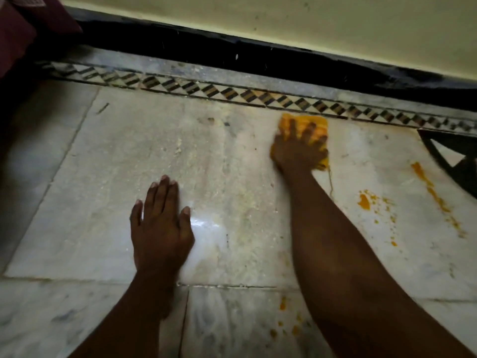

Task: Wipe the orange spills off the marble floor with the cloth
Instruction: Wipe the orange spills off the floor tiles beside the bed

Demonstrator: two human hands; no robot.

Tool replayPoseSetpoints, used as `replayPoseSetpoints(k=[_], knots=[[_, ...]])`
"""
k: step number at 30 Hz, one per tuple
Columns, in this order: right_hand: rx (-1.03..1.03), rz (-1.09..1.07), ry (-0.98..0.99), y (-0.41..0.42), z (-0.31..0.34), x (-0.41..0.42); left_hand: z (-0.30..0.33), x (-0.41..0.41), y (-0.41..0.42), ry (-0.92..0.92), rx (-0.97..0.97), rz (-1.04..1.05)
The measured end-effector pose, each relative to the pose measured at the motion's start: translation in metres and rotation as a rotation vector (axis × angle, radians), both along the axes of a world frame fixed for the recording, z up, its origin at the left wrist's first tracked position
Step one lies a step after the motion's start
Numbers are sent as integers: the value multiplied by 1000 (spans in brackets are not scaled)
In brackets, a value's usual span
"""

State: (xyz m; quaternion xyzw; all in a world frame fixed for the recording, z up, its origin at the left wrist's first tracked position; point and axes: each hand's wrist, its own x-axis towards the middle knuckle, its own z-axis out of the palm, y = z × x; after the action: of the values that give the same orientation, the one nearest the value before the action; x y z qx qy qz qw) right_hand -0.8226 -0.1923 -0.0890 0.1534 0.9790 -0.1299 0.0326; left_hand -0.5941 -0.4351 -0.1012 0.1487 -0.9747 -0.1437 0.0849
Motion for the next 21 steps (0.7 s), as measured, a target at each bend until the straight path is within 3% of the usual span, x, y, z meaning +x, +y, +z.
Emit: replayPoseSetpoints(k=[3,6,9,11,13,15,18,21], knots=[[56,417,79,-61,-5,38,2,0,2,14,5,-13],[36,634,165,-63,-5,137,5,2,0,33,9,1],[80,525,256,7,-8,159,4,2,0,4,-5,-11],[106,250,138,40,-4,124,1,2,0,-3,-7,-3],[47,-101,40,34,-2,87,0,1,2,3,-10,3],[-27,-179,27,1,-1,71,2,1,3,7,-3,-4],[-3,210,95,-45,-10,103,3,1,4,24,16,-5],[60,597,192,-25,-9,179,5,3,5,29,33,-6]])
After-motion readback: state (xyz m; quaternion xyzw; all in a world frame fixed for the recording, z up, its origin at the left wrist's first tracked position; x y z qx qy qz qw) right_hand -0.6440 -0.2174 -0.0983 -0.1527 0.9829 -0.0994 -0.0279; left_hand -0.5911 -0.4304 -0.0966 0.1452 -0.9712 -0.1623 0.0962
